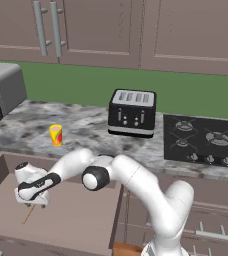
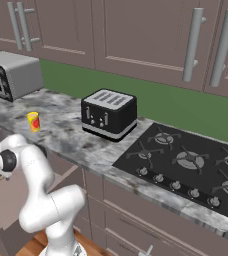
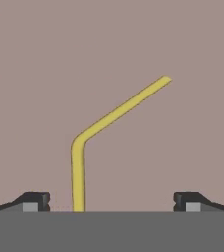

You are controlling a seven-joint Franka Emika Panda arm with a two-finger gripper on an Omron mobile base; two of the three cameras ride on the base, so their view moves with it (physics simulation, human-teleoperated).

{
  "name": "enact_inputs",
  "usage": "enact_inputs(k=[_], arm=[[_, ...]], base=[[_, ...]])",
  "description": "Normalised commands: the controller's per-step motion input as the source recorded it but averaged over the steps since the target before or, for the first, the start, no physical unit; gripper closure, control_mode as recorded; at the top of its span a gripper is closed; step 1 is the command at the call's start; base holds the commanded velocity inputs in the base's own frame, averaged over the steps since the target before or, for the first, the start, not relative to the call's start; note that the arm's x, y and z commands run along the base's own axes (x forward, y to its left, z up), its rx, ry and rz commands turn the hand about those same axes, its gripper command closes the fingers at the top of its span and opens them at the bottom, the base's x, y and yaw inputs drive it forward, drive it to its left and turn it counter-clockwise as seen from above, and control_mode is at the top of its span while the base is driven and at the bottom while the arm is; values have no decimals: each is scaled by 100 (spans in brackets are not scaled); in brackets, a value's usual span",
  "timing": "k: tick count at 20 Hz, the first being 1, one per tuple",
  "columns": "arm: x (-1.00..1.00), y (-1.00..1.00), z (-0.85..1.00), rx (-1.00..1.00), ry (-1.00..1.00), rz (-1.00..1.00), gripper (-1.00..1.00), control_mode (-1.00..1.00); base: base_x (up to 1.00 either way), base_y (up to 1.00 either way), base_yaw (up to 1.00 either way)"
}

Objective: Pick up the straw from the left drawer and put it inside the smoothie cup.

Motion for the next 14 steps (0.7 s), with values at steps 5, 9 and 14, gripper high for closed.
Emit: enact_inputs(k=[5,9,14], arm=[[15,14,-22,0,-1,0,-100,-100],[19,12,-22,0,0,0,-100,-100],[9,6,-26,0,0,0,-100,-100]], base=[[0,0,0],[0,0,0],[0,0,0]])
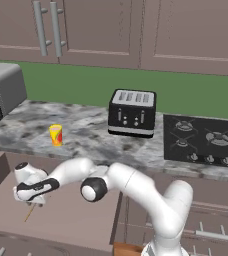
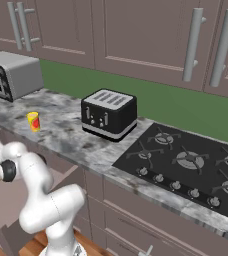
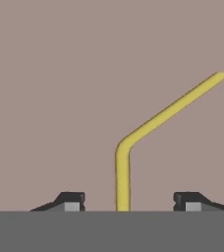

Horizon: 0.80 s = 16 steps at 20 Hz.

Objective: Pick up the straw from the left drawer and put it inside the smoothie cup.

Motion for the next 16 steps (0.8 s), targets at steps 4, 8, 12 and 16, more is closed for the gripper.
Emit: enact_inputs(k=[4,8,12,16], arm=[[-32,-23,-39,0,-5,0,100,-100],[-46,-44,-38,0,-14,0,100,-100],[-9,-39,-25,0,-11,0,100,-100],[0,-9,-17,0,-4,1,100,-100]], base=[[0,0,0],[0,0,0],[0,0,0],[0,0,0]])
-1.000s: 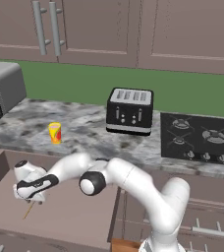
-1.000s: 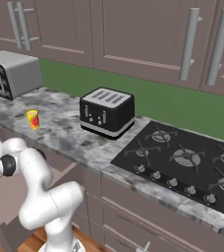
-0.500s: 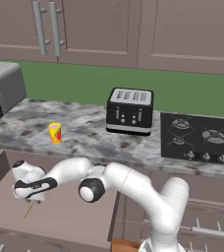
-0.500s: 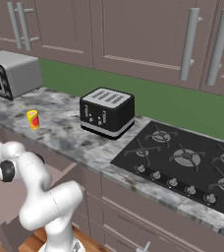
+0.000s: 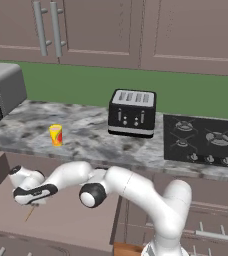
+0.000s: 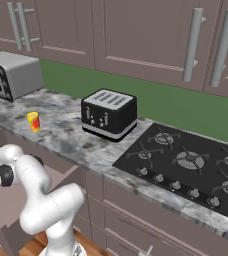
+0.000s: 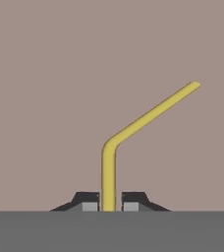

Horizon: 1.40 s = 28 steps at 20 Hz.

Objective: Pick up the straw from the left drawer and put it inside the smoothie cup.

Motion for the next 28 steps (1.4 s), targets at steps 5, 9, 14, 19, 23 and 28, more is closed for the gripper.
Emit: enact_inputs(k=[5,9,14,19,23,28], arm=[[0,0,-1,0,-4,1,100,-100],[-7,-1,0,0,-4,0,100,-100],[-5,0,9,0,-1,0,100,-100],[-1,0,36,0,-4,0,100,-100],[-2,0,43,0,-9,0,100,-100],[-28,0,47,0,-11,0,100,-100]], base=[[0,0,0],[0,0,0],[0,0,0],[0,0,0],[0,0,0],[0,0,0]])
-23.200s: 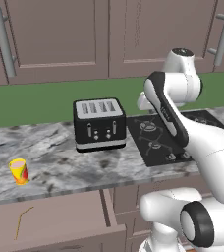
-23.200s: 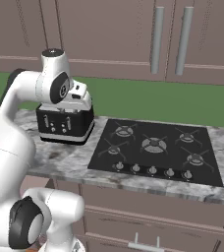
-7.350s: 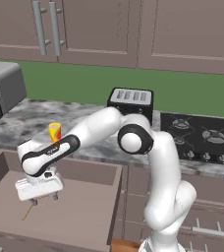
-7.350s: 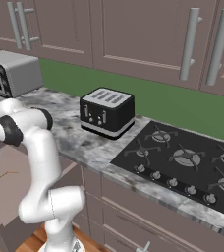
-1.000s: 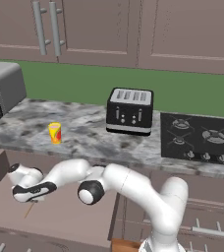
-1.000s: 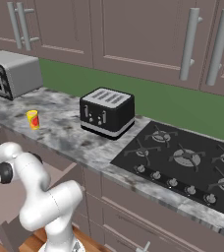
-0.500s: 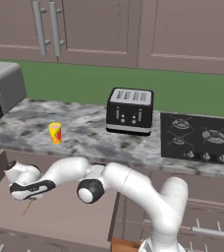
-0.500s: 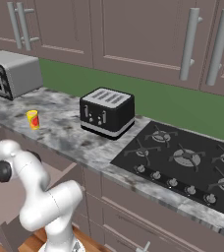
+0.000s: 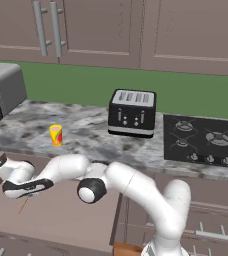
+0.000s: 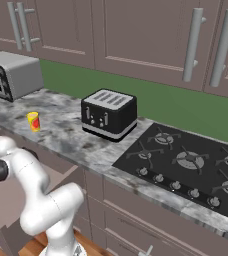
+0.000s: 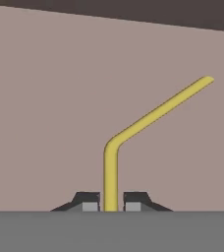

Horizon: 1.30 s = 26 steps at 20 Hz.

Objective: Pick up the straw from the left drawer and put it inside the smoothie cup.

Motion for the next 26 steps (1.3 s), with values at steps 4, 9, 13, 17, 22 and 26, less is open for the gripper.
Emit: enact_inputs(k=[4,9,13,17,22,26], arm=[[-41,-5,56,0,-16,0,100,-100],[-47,-24,59,0,-23,0,100,-100],[-34,-39,54,0,-28,0,100,-100],[-13,-58,44,0,-29,0,100,-100],[0,-60,54,0,-31,0,100,-100],[-8,-52,68,0,-31,2,100,-100]], base=[[0,0,0],[0,0,0],[0,0,0],[0,0,0],[0,0,0],[0,0,0]])
